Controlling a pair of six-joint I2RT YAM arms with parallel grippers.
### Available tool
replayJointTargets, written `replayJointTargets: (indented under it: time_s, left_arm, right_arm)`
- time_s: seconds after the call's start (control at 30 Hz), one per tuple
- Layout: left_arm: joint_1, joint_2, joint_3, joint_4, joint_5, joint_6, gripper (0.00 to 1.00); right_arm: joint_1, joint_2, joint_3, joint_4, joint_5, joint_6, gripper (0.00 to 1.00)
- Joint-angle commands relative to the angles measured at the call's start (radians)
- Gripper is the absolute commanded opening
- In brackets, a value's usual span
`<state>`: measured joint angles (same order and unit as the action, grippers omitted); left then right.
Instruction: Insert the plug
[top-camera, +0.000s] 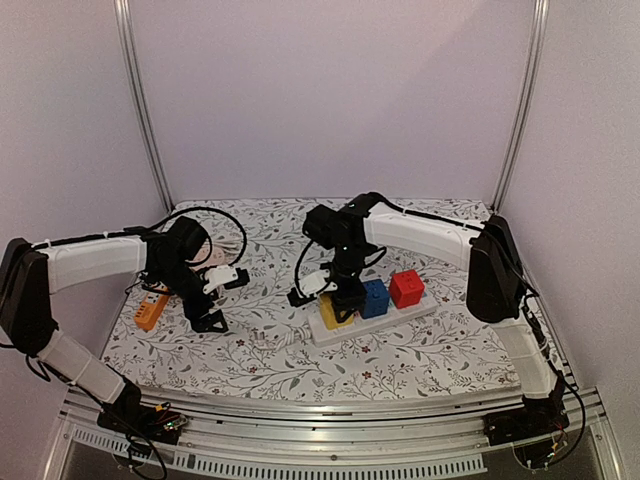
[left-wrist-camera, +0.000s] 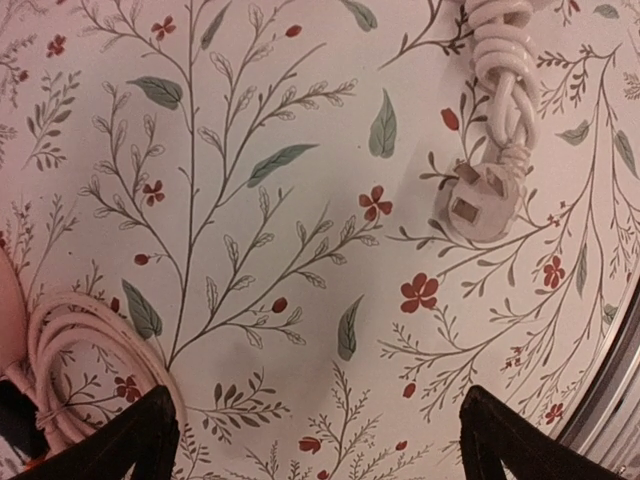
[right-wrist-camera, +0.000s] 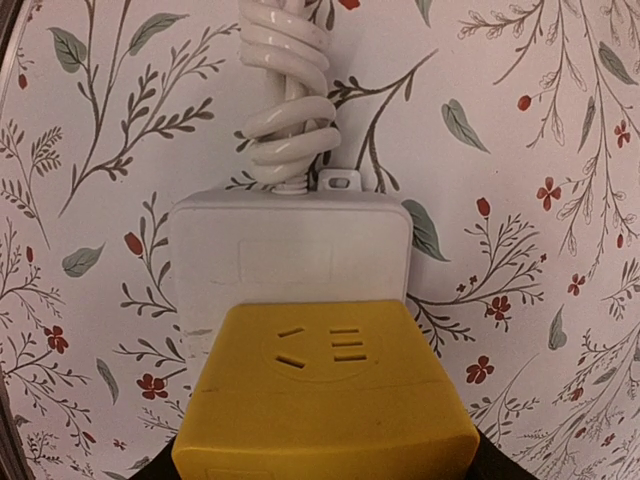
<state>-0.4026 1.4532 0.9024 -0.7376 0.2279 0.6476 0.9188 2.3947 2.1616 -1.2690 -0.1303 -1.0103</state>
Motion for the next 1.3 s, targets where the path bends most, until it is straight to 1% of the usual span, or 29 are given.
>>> replayJointTargets:
  time_s: [0.0, 0.07, 0.13, 0.17, 0.23, 0.3, 0.37, 0.4, 0.43, 0.47, 0.5, 0.53, 0.57, 0.87, 1.0, 1.17, 1.27]
  left_arm:
    - [0.011, 0.024, 0.012, -0.008, 0.004, 0.011, 0.98]
    - [0.011, 0.028, 0.016, -0.012, 0.002, 0.010, 0.98]
    - [0.011, 0.029, 0.018, -0.015, -0.002, 0.008, 0.98]
    - [0.011, 0.027, 0.019, -0.016, -0.003, 0.006, 0.98]
    - [0.010, 0.023, 0.018, -0.016, -0.003, 0.005, 0.98]
    - [0.011, 0.024, 0.018, -0.016, -0.008, 0.006, 0.98]
    - [0.011, 0.024, 0.020, -0.020, -0.015, 0.005, 0.98]
    - [0.011, 0.024, 0.021, -0.023, -0.016, 0.005, 0.98]
    - [0.011, 0.021, 0.021, -0.026, -0.014, 0.004, 0.98]
    - [0.011, 0.019, 0.021, -0.027, -0.011, 0.004, 0.98]
    - [0.011, 0.014, 0.022, -0.028, -0.005, 0.006, 0.98]
    - [0.010, 0.011, 0.021, -0.030, -0.003, 0.006, 0.98]
    - [0.011, 0.007, 0.021, -0.031, -0.001, 0.007, 0.98]
    - [0.011, -0.002, 0.018, -0.037, -0.006, 0.009, 0.98]
    - [0.011, 0.000, 0.021, -0.037, -0.009, 0.011, 0.98]
    - [0.011, 0.001, 0.023, -0.041, -0.013, 0.012, 0.98]
    - [0.011, 0.000, 0.023, -0.043, -0.018, 0.012, 0.98]
  right_arm:
    - [0.017, 0.164, -0.179, -0.022, 0.000, 0.000, 0.05]
    - [0.018, 0.150, -0.189, -0.013, 0.021, 0.006, 0.05]
    - [0.023, 0.150, -0.183, -0.017, 0.077, 0.022, 0.05]
    - [0.029, 0.151, -0.181, -0.019, 0.112, 0.024, 0.05]
    - [0.050, 0.143, -0.192, 0.010, 0.229, 0.050, 0.05]
    - [0.060, 0.129, -0.191, 0.011, 0.258, 0.067, 0.07]
    - [0.060, 0.110, -0.195, 0.023, 0.228, 0.089, 0.14]
    - [0.060, 0.091, -0.197, 0.029, 0.218, 0.095, 0.25]
    - [0.060, 0.081, -0.197, 0.036, 0.216, 0.106, 0.40]
    - [0.060, 0.066, -0.197, 0.047, 0.220, 0.117, 0.53]
    - [0.061, 0.056, -0.196, 0.054, 0.221, 0.132, 0.77]
    - [0.060, 0.034, -0.194, 0.063, 0.218, 0.140, 0.96]
    - [0.061, 0.019, -0.194, 0.072, 0.210, 0.149, 0.98]
    - [0.067, -0.169, -0.181, 0.145, 0.107, 0.162, 0.99]
    - [0.059, -0.248, -0.188, 0.155, 0.107, 0.154, 0.99]
    - [-0.016, -0.368, -0.264, 0.164, 0.032, 0.129, 0.99]
    - [-0.049, -0.425, -0.343, 0.175, 0.039, 0.073, 0.99]
